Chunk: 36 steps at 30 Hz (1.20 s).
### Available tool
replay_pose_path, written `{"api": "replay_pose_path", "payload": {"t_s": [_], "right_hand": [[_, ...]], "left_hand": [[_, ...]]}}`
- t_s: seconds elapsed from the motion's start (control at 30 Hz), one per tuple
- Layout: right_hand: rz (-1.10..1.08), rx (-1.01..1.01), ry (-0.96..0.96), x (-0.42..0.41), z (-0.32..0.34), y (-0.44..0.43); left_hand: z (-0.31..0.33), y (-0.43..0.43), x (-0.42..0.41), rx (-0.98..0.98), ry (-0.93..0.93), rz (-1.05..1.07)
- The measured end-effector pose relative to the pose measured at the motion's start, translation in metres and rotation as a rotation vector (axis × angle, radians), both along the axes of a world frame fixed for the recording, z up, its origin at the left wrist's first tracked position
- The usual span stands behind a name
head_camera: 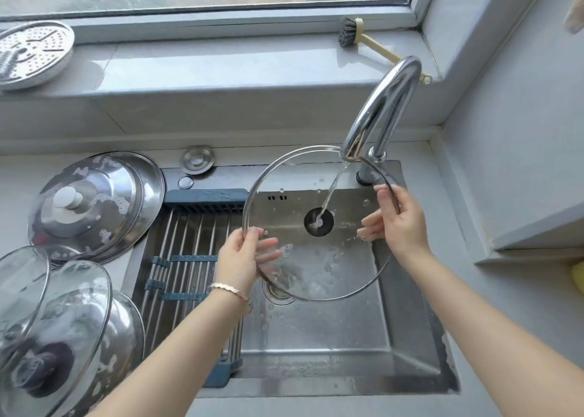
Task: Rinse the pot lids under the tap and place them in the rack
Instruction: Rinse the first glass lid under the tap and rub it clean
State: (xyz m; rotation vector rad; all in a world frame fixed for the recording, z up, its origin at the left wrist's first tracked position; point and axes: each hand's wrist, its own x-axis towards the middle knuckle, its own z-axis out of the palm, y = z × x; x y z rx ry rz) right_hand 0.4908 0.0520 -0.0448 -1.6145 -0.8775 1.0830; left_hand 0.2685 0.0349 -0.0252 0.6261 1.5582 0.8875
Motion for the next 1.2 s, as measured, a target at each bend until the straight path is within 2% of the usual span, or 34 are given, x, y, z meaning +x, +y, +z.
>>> {"api": "replay_pose_path", "payload": {"t_s": [0.13,0.23,0.3,0.37,0.43,0.5,0.57,0.63,0.7,0.77,0.83,0.93,1.0,1.07,1.13,1.2], "right_hand": [[-0.025,-0.292,0.236,-0.023,-0.043,-0.014],[0.032,-0.514,0.432,-0.046,-0.057,-0.029],[0.068,-0.59,0.513,-0.051,-0.055,-0.03],[0.075,-0.628,0.456,-0.044,-0.047,-0.023],[0.093,-0.661,0.349,-0.032,-0.035,-0.012],[0.157,-0.701,0.242,-0.021,-0.019,-0.001],[0.196,-0.716,0.14,-0.013,-0.005,0.009],[0.23,-0.709,0.046,-0.008,0.007,0.018],[0.296,-0.71,-0.053,-0.007,0.018,0.023],[0.352,-0.753,-0.058,-0.006,0.032,0.026],[0.385,-0.768,-0.007,-0.003,0.042,0.028],[0.376,-0.725,-0.01,0.003,0.038,0.028],[0.322,-0.702,-0.049,0.002,0.019,0.02],[0.276,-0.729,-0.025,-0.004,-0.003,0.006],[0.188,-0.742,0.158,-0.008,-0.018,-0.006],[0.032,-0.652,0.34,-0.009,-0.026,-0.012]], "left_hand": [[0.037,0.004,-0.009,0.228,0.325,-0.226],[0.051,0.013,-0.009,0.26,0.463,-0.313],[0.048,0.021,-0.014,0.256,0.646,-0.359],[0.04,0.022,-0.023,0.257,0.875,-0.398],[0.027,0.014,-0.031,0.305,0.966,-0.482],[0.017,-0.003,-0.033,0.438,1.007,-0.724],[0.008,-0.022,-0.024,0.574,0.929,-1.037],[-0.001,-0.036,-0.011,0.675,0.863,-1.193],[-0.011,-0.04,0.002,0.853,0.886,-1.095],[-0.018,-0.037,0.01,0.911,0.805,-0.924],[-0.015,-0.034,0.015,0.767,0.567,-0.736],[0.002,-0.025,0.022,0.335,0.082,-0.323],[0.004,-0.014,0.019,0.109,-0.134,-0.042],[0.003,-0.007,0.012,0.011,-0.286,0.132],[0.002,-0.004,0.008,-0.002,-0.403,0.211],[0.002,0.0,0.008,-0.018,-0.483,0.238]]}}
